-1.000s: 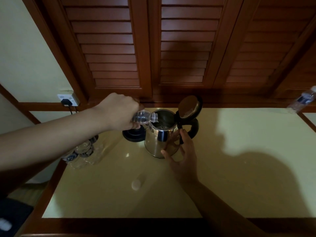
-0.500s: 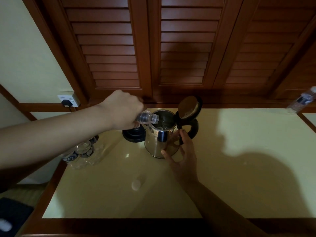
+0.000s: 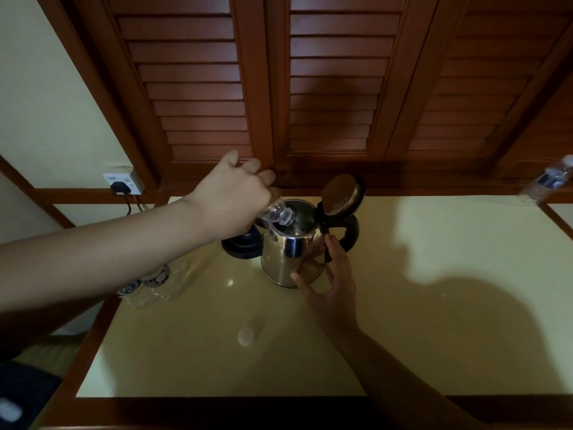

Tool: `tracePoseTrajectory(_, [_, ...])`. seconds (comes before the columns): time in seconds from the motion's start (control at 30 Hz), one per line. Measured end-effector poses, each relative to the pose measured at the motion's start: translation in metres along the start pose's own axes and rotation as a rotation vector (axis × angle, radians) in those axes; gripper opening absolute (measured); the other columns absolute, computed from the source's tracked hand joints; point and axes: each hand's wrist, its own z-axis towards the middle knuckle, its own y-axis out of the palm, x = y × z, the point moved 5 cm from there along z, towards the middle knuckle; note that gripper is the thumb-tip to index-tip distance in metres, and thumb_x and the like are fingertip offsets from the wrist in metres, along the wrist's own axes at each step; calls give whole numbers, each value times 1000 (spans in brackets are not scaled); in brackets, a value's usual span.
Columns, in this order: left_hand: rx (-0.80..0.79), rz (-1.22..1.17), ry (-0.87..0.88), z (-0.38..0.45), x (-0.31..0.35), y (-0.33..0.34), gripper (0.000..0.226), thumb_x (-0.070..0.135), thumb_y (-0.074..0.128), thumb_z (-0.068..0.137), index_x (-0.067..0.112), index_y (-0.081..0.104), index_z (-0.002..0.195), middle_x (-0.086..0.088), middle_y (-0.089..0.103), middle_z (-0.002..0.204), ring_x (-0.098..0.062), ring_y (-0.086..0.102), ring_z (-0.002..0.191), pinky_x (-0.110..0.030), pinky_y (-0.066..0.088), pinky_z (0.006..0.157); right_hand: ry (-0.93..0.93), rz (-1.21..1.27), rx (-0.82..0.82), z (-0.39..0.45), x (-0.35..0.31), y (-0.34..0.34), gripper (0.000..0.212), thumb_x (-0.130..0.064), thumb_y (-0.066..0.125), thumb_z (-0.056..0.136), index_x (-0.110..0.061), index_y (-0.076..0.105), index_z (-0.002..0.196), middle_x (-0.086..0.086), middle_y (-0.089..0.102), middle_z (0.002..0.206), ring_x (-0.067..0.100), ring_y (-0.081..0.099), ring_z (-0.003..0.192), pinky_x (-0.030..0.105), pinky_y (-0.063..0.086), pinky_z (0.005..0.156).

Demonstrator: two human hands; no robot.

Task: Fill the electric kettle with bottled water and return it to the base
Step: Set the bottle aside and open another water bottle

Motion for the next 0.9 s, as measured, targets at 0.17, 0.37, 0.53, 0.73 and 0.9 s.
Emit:
tracePoseTrajectory(0.17, [68, 26, 49, 1, 8, 3, 33, 14, 70, 74, 27, 71, 104, 1, 66, 109, -25, 58, 98, -44, 39, 83, 6, -3, 3, 0, 0, -1, 101, -28, 91, 82, -29, 33, 164, -24, 31, 166, 9, 33, 156, 56, 48, 115])
tracePoseTrajectory(0.37, [67, -45, 34, 4, 6, -1, 31, 15, 68, 80, 27, 68, 108, 0, 64, 115, -27, 58, 104, -46, 43, 85, 30, 1, -2, 0, 0, 0, 100, -29, 90, 82, -30, 33, 164, -8, 34, 168, 12, 33, 156, 57, 47, 116])
tracePoseTrajectory(0.53, [-15, -183, -3, 4, -3, 6, 37, 31, 67, 90, 35, 57, 125, 6, 56, 126, -21, 56, 111, -44, 46, 91, 19, -1, -6, 0, -2, -1, 99, -30, 90, 82, -28, 33, 164, -15, 35, 165, 8, 35, 154, 55, 49, 115])
tracePoseTrajectory(0.73, [223, -963, -120, -15, -8, 17, 56, 32, 87, 80, 27, 64, 130, 8, 59, 117, -14, 64, 104, -41, 57, 85, 13, 10, -13, 1, -3, -2, 98, -32, 89, 83, -27, 34, 163, -11, 36, 166, 11, 36, 155, 56, 48, 115])
tracePoseTrajectory(0.9, [472, -1450, -261, -58, 40, 10, 50, 27, 86, 81, 13, 64, 124, 7, 70, 115, -12, 68, 105, -33, 55, 89, 70, 36, -58, -2, -3, -7, 87, -23, 82, 89, -30, 35, 163, -26, 37, 160, 8, 38, 153, 53, 49, 115])
